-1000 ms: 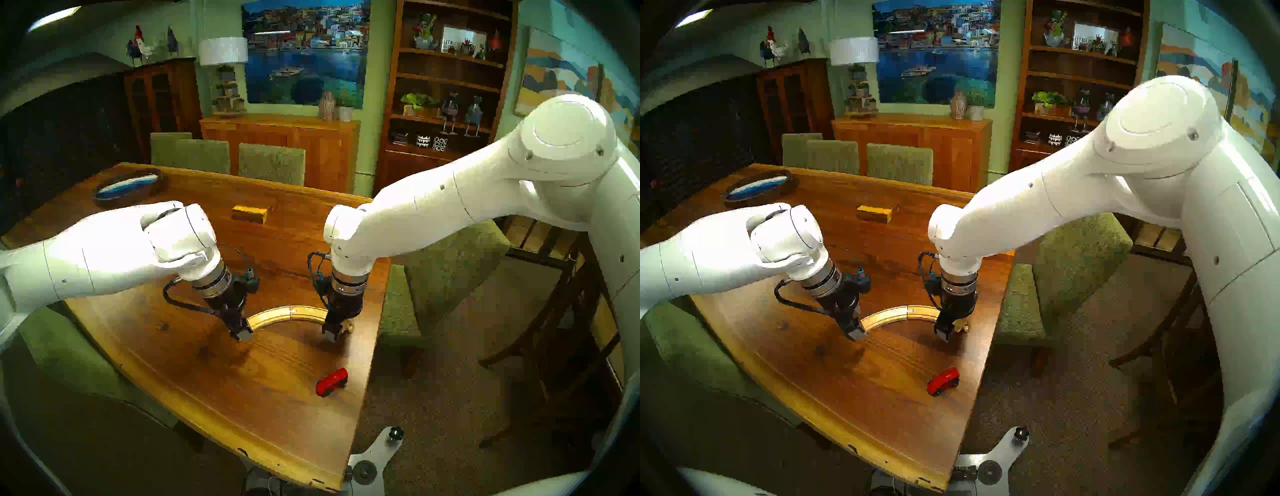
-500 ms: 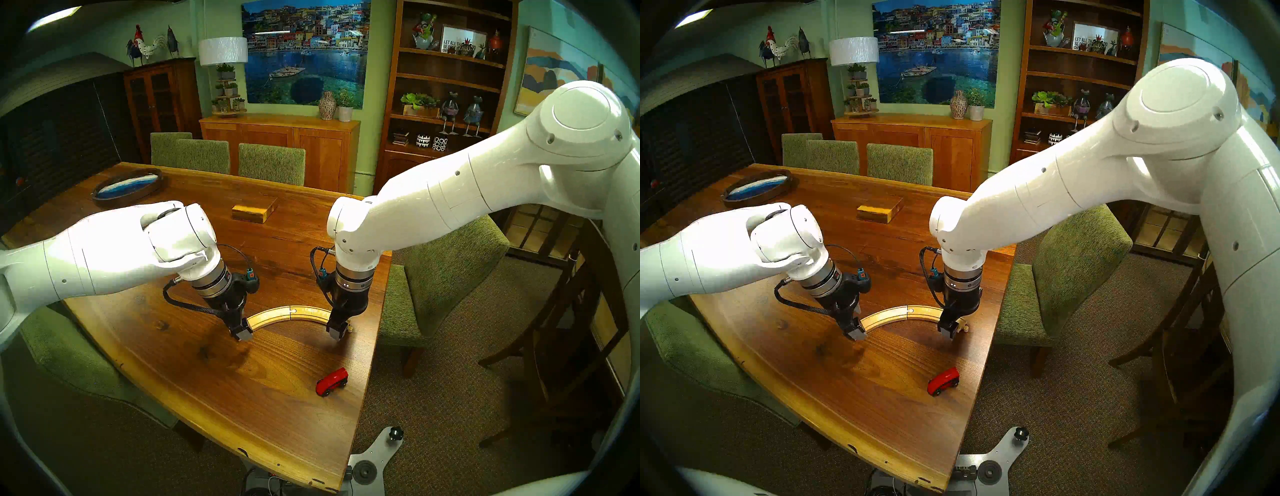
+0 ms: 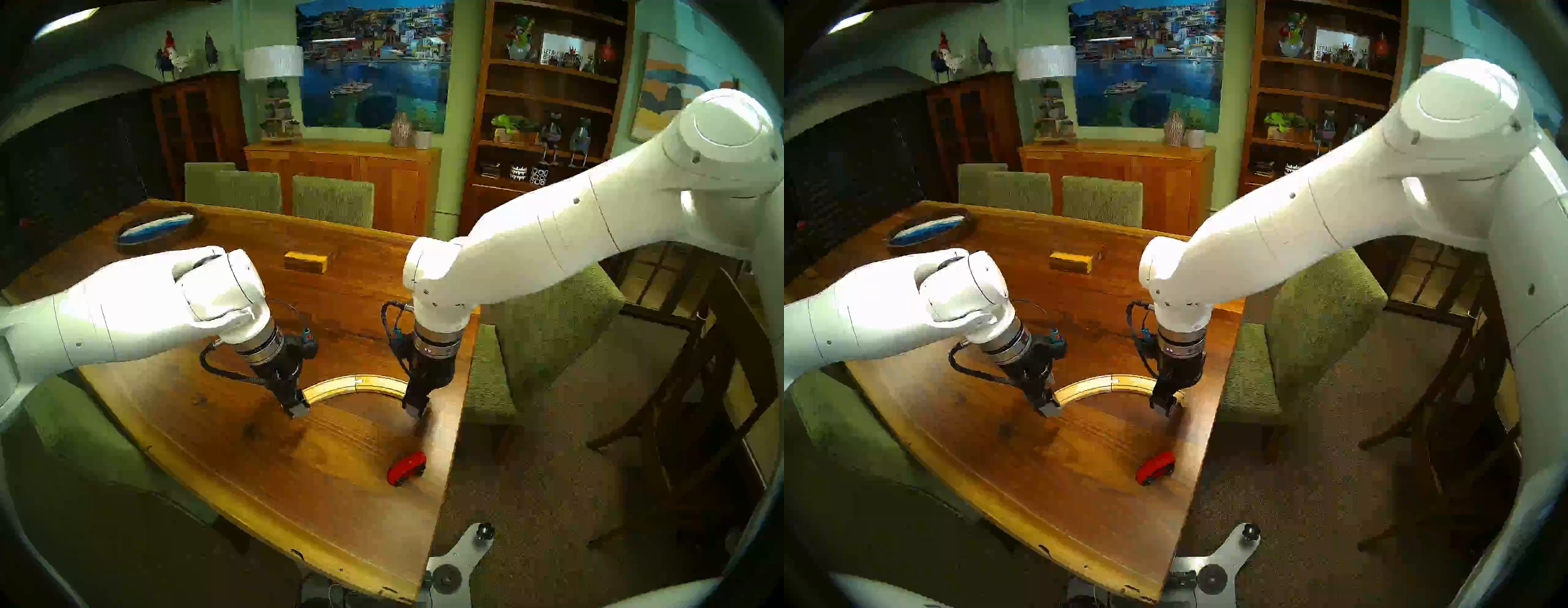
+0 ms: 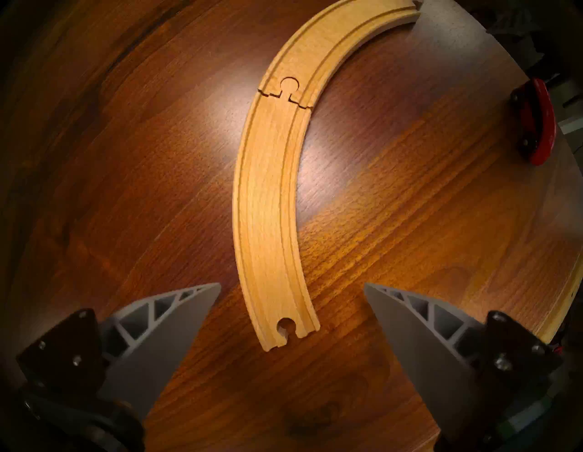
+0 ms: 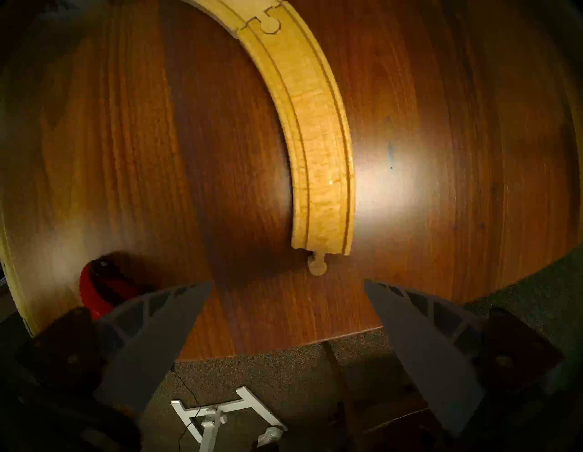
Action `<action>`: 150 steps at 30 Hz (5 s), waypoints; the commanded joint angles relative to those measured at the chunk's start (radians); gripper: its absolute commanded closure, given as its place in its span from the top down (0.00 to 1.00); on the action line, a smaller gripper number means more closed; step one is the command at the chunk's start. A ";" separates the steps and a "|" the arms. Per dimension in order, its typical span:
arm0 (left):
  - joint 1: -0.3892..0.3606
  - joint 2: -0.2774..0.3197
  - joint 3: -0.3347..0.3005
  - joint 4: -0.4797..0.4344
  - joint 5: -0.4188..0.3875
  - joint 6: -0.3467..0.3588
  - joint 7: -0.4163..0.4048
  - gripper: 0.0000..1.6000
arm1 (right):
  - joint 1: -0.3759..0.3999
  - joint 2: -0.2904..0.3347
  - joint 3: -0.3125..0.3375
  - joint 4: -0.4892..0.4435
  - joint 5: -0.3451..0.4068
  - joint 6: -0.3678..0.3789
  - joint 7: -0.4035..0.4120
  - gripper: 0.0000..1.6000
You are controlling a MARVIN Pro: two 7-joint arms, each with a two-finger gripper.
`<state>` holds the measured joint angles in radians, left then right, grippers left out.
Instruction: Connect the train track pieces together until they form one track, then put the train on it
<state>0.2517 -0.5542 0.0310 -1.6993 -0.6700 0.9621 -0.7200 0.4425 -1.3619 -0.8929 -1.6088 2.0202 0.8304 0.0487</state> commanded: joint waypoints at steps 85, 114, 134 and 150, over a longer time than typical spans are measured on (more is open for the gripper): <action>-0.084 0.190 0.031 -0.144 0.131 -0.002 -0.146 1.00 | 0.172 0.056 0.121 -0.393 0.101 -0.069 -0.124 1.00; -0.085 0.190 0.032 -0.144 0.129 -0.002 -0.145 1.00 | 0.075 0.039 0.046 -0.369 0.004 -0.141 -0.109 1.00; -0.085 0.190 0.032 -0.144 0.128 -0.002 -0.144 1.00 | 0.004 0.018 0.004 -0.281 -0.090 -0.170 -0.021 1.00; -0.085 0.190 0.032 -0.144 0.128 -0.002 -0.144 1.00 | -0.006 -0.011 -0.004 -0.234 -0.120 -0.167 0.025 0.00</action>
<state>0.2014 -0.3633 0.0847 -1.8458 -0.5433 0.9619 -0.8576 0.4198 -1.3671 -0.9021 -1.8591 1.9075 0.6517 0.0660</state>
